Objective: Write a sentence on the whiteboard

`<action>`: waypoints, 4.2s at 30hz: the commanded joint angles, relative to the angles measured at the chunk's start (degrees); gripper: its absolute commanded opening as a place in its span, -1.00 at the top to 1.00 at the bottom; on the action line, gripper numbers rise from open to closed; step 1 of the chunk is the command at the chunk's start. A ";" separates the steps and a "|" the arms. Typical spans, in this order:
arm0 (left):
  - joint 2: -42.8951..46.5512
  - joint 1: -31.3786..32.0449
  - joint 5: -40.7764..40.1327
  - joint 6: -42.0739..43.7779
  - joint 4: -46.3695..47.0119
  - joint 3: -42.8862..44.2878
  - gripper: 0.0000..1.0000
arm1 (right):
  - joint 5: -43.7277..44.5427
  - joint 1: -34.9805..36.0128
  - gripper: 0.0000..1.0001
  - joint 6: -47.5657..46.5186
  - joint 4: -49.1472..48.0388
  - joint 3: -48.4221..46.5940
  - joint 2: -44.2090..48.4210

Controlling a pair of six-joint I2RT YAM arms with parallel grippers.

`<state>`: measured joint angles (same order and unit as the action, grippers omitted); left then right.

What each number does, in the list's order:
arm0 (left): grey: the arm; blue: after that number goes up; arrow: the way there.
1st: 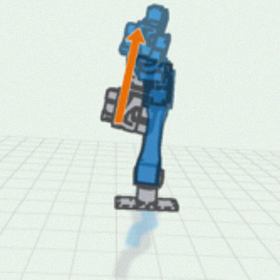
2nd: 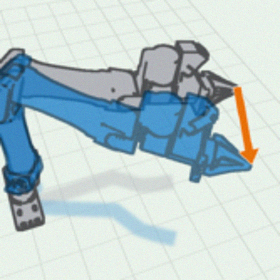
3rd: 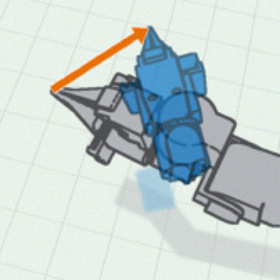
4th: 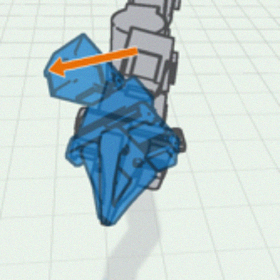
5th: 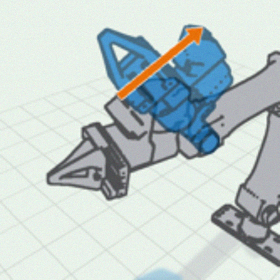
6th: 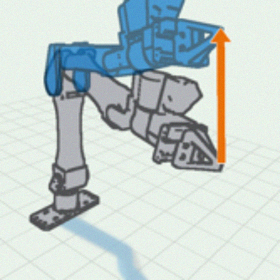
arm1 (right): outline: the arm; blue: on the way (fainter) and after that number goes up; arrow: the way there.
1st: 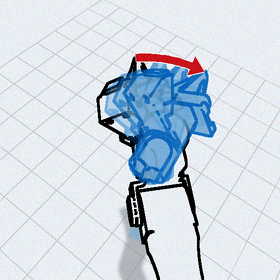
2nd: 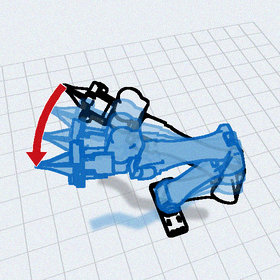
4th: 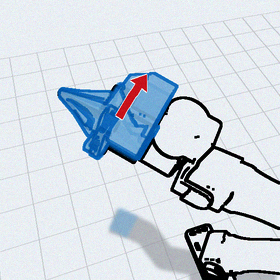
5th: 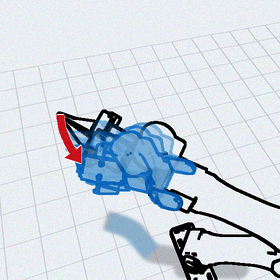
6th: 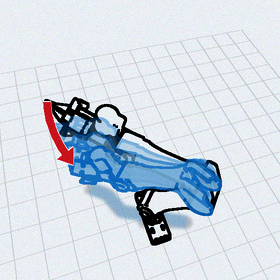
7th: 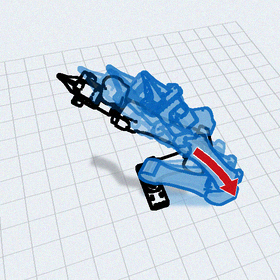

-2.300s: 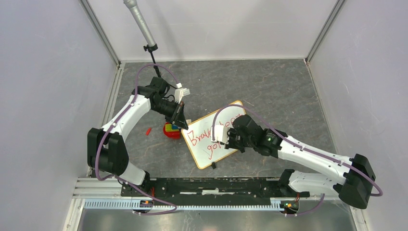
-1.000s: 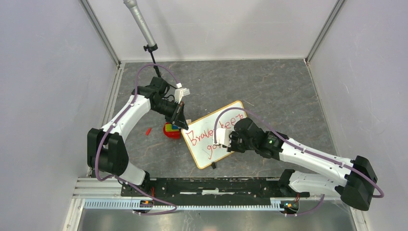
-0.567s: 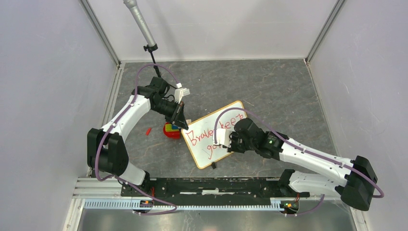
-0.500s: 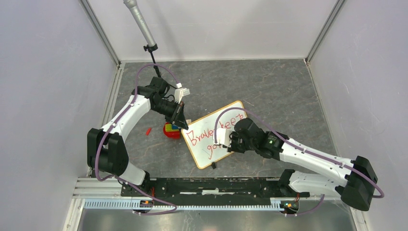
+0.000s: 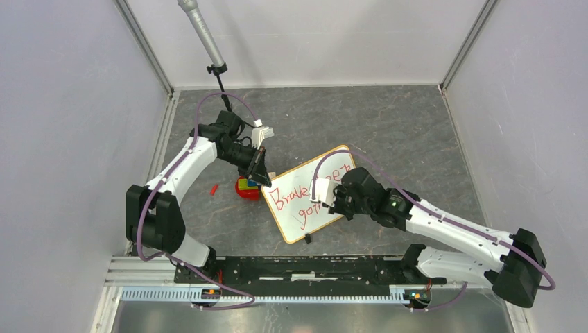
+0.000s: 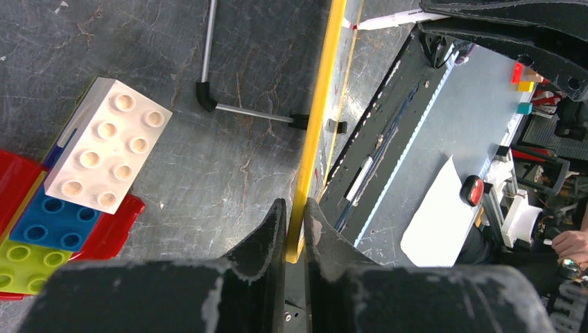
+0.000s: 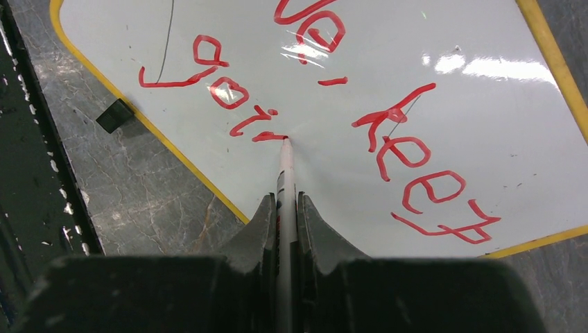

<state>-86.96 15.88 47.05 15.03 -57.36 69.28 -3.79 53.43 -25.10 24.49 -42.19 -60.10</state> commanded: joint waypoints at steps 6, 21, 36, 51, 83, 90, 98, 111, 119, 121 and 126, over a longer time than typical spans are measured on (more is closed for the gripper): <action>-0.34 0.07 -3.21 0.93 2.26 -0.19 0.95 | 2.67 -0.68 1.00 -0.89 0.34 1.04 2.09; -0.40 0.11 -3.46 0.82 2.26 -0.13 0.95 | -3.83 -0.22 1.00 -3.61 4.05 0.67 1.43; -0.17 0.09 -2.85 0.64 2.26 0.03 0.95 | 4.06 -2.52 1.00 0.56 1.17 -0.76 3.77; 0.20 0.11 -3.01 0.86 2.32 -0.35 0.95 | 4.14 -2.53 1.00 1.47 -2.29 -2.11 1.74; 0.25 0.08 -3.17 1.04 2.26 -0.53 0.95 | 6.69 -2.54 1.00 -2.09 2.14 -2.98 1.34; 0.15 0.07 -3.20 1.14 2.23 -0.55 0.95 | 6.96 -2.61 1.00 -1.18 0.65 -3.77 1.67; 0.38 0.10 -3.37 1.27 2.33 -0.73 0.95 | 3.97 -2.58 1.00 -2.81 3.65 -2.24 0.05; 0.17 0.10 -3.37 1.21 2.26 -0.63 0.95 | -1.33 -1.67 1.00 -4.56 7.24 1.10 -1.12; 0.19 0.07 -3.54 1.27 2.24 -0.81 0.95 | -2.68 1.33 1.00 -4.14 5.95 1.93 -2.94; 0.21 0.04 -3.56 1.27 2.29 -0.81 0.95 | -4.03 1.41 1.00 -4.15 5.52 1.37 -3.01; 0.35 0.07 -3.67 1.23 2.25 -0.81 0.95 | -5.92 1.50 1.00 -4.04 4.87 -1.00 -2.45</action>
<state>-86.85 15.88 47.07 15.03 -57.32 69.14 -8.14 54.76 -28.80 32.23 -40.75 -62.63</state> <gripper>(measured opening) 0.163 0.152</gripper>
